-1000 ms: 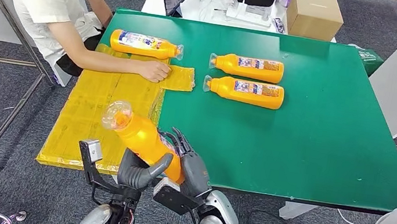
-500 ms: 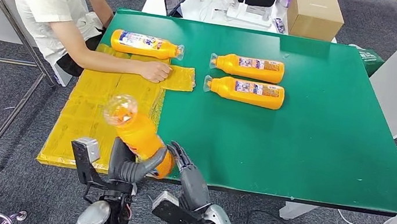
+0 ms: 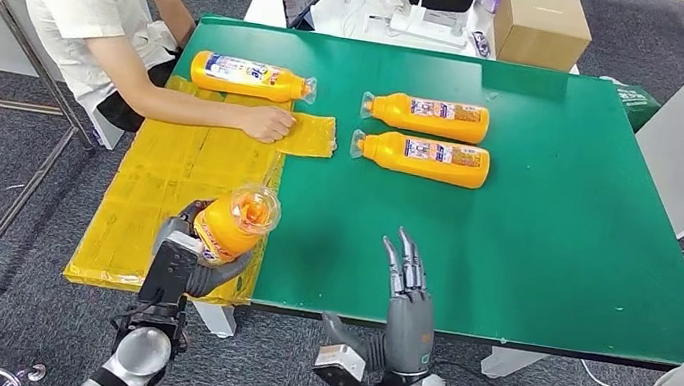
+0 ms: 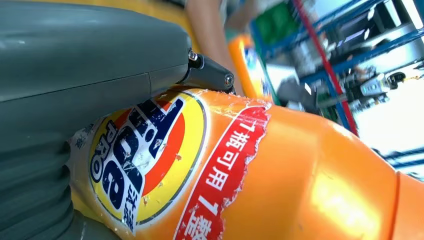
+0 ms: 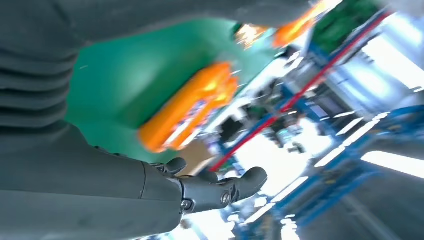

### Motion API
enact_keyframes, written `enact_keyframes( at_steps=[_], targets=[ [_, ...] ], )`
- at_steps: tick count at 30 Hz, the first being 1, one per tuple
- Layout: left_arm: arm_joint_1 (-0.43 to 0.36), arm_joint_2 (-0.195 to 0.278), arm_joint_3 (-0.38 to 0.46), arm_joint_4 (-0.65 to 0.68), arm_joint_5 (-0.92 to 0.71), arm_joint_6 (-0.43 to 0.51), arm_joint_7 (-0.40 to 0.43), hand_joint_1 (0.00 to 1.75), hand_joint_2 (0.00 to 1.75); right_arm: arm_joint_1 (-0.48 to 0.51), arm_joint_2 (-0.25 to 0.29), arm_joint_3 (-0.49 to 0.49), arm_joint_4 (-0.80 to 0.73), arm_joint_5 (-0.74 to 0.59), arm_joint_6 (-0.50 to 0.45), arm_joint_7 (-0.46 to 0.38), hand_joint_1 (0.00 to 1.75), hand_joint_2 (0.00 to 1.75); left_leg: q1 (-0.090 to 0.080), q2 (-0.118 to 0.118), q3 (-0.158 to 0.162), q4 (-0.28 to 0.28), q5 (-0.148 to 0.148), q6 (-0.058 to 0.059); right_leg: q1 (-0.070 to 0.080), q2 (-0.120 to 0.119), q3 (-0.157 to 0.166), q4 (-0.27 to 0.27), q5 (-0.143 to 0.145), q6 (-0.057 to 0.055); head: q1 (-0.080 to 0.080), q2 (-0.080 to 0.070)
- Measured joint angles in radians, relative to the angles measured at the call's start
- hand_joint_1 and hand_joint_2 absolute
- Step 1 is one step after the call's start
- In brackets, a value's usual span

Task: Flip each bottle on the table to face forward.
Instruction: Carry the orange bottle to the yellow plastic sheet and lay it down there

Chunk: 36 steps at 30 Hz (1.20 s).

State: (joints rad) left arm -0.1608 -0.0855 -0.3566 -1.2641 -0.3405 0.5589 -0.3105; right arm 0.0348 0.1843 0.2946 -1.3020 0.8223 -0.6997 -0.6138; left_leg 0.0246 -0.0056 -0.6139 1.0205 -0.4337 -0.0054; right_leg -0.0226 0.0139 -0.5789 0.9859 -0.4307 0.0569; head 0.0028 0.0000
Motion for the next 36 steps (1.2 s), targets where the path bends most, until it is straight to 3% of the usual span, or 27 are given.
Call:
enact_keyframes(
  at_steps=[5,12,13,15,17,19,25,36],
  targets=[
    [-0.081,0.021,0.069,0.111,-0.31,-0.04,0.155,1.75,1.75,0.001,-0.007,-0.047,0.0,-0.059,0.0,0.043,0.0,0.0,0.0,0.0,0.0,0.0,0.002,0.0,0.0,0.0,0.0,0.0,0.001,0.0,0.0,0.0],
    [-0.288,0.035,0.116,0.405,-0.492,-0.133,0.273,1.75,1.75,-0.015,-0.019,-0.041,0.015,-0.102,0.006,0.076,0.0,0.0,0.0,-0.003,0.001,0.0,0.003,-0.001,0.0,-0.001,0.002,0.002,0.001,0.0,0.0,0.0],
    [-0.315,0.035,0.117,0.447,-0.504,-0.146,0.285,1.66,1.75,-0.018,-0.02,-0.037,0.019,-0.107,0.011,0.078,0.0,0.0,0.0,-0.003,0.002,0.0,0.003,-0.001,0.0,-0.001,0.002,0.002,0.001,0.0,0.0,0.0],
    [-0.361,0.034,0.12,0.521,-0.514,-0.162,0.301,1.16,1.75,-0.025,-0.021,-0.03,0.026,-0.117,0.021,0.082,0.0,0.0,0.0,-0.003,0.003,0.0,0.003,-0.001,0.0,-0.001,0.004,0.002,0.001,0.0,0.0,0.0],
    [-0.395,0.03,0.124,0.579,-0.514,-0.167,0.305,0.38,1.75,-0.031,-0.022,-0.023,0.037,-0.125,0.029,0.083,0.0,0.0,0.0,-0.003,0.005,0.0,0.003,-0.001,0.0,-0.001,0.005,0.002,0.001,0.0,0.0,0.0],
    [-0.419,0.025,0.128,0.623,-0.511,-0.169,0.296,0.02,1.75,-0.035,-0.023,-0.018,0.049,-0.13,0.034,0.084,0.0,0.0,0.0,-0.003,0.006,0.0,0.003,-0.001,0.0,-0.001,0.006,0.002,0.001,0.0,0.0,0.0],
    [-0.446,0.006,0.144,0.687,-0.488,-0.24,0.244,0.0,1.75,-0.036,-0.03,-0.011,0.082,-0.149,0.031,0.084,0.0,0.0,0.0,-0.003,0.007,0.0,0.003,-0.001,0.0,-0.001,0.007,0.002,0.001,0.0,0.0,0.0],
    [-0.425,-0.006,0.115,0.653,-0.489,-0.397,0.207,0.0,1.75,-0.037,-0.041,-0.01,0.122,-0.165,0.031,0.071,0.0,0.0,-0.001,-0.005,0.007,0.0,0.003,-0.001,-0.001,-0.004,0.009,0.002,0.0,0.0,0.0,0.0]
  ],
)
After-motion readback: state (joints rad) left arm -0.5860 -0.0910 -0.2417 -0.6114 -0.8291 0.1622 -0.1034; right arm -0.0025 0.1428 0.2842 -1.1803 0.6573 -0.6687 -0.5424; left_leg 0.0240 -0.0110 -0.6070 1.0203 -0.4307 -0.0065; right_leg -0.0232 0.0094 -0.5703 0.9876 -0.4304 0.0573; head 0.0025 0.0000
